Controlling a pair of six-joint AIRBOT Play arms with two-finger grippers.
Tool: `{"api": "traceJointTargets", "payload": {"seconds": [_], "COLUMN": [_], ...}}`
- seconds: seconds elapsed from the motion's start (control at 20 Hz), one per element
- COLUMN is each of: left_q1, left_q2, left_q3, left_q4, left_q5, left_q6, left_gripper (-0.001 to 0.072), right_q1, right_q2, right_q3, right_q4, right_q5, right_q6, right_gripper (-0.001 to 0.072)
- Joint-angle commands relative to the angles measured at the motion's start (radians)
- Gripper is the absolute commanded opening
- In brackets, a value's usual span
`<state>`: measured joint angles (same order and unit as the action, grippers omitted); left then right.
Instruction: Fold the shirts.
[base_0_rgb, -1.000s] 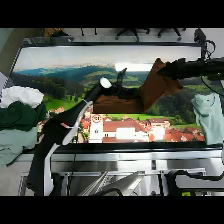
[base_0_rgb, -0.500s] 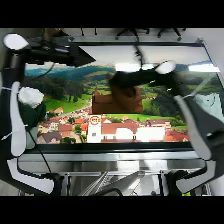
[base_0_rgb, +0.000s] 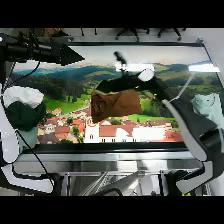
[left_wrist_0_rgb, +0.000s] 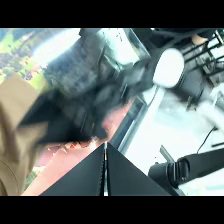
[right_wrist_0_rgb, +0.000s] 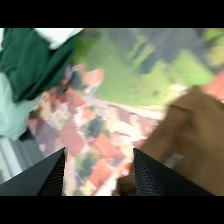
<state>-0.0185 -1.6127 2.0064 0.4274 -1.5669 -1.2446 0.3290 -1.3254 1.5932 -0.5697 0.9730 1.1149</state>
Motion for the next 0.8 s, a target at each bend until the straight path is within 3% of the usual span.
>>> {"api": "traceJointTargets", "payload": {"seconds": [0.0,0.05,0.25,0.75], "left_q1": [-0.006,-0.003,0.007,-0.035], "left_q2": [0.002,0.002,0.002,-0.005], "left_q3": [0.0,0.0,0.0,0.0], "left_q4": [-0.001,-0.001,-0.001,-0.002], "left_q5": [-0.013,-0.015,-0.031,-0.021], "left_q6": [0.006,0.006,0.006,0.005], "left_gripper": [0.0014,0.0014,0.0014,0.0014], "right_q1": [-0.251,-0.316,-0.42,-0.285], "right_q2": [0.085,0.082,0.005,-0.269], "right_q3": [-0.002,-0.005,-0.074,-0.081], "right_q4": [-0.184,-0.231,-0.265,-0.234], "right_q5": [0.183,0.236,0.288,0.283], "right_q6": [0.153,0.182,0.191,0.084], "right_gripper": [0.0576,0.0608,0.0607,0.0601]}}
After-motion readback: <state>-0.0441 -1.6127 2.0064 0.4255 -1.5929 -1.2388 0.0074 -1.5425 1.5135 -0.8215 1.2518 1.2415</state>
